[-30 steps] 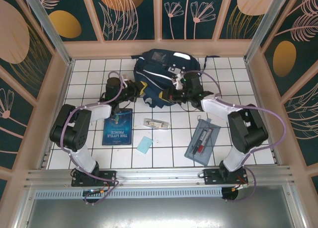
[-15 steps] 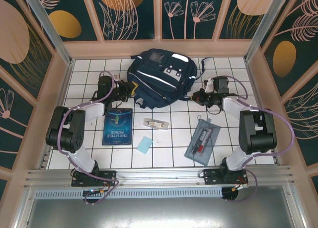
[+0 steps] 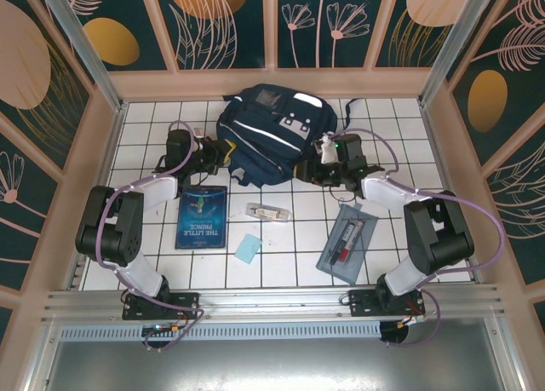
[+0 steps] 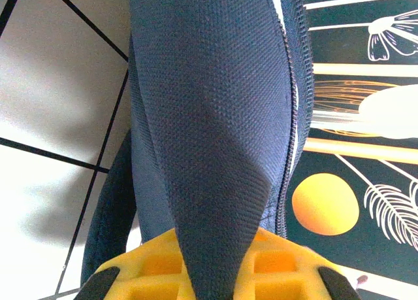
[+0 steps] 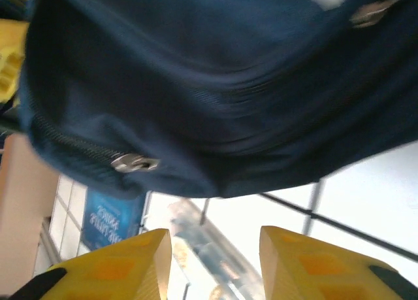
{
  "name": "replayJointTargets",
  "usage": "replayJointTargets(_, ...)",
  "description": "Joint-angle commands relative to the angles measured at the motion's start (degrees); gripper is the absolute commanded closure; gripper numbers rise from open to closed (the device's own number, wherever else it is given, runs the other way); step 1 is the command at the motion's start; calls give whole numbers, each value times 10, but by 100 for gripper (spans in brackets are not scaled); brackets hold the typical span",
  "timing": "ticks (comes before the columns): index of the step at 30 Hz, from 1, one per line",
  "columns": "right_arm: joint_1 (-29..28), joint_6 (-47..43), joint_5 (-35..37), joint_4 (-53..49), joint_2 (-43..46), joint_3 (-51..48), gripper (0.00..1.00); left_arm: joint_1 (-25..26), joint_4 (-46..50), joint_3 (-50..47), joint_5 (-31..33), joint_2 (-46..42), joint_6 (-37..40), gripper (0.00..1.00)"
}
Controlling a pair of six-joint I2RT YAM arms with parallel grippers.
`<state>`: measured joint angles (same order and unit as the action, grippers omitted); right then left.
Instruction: Pack the student bag
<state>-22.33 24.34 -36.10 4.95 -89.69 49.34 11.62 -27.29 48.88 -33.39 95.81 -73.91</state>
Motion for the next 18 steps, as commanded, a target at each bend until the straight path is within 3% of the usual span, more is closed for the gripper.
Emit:
replayJointTargets(1,-13,8,-22,103,-1,-28,49,-12,-33,24,34,-29,8,100)
replayJointTargets(9,-36,77,-43,260,-72,-36,30,-12,-51,-5,37,-44,-12,100)
replayJointTargets(11,-36,98,-49,304,-90,-37,22,-12,-59,-16,38,-48,-21,100)
replayJointTargets(12,-38,108,-48,323,-99,-38,7,-12,-62,-20,38,-50,-24,100)
replayJointTargets(18,-53,173,-42,443,-126,-52,5,-10,-73,-36,41,-60,-38,100)
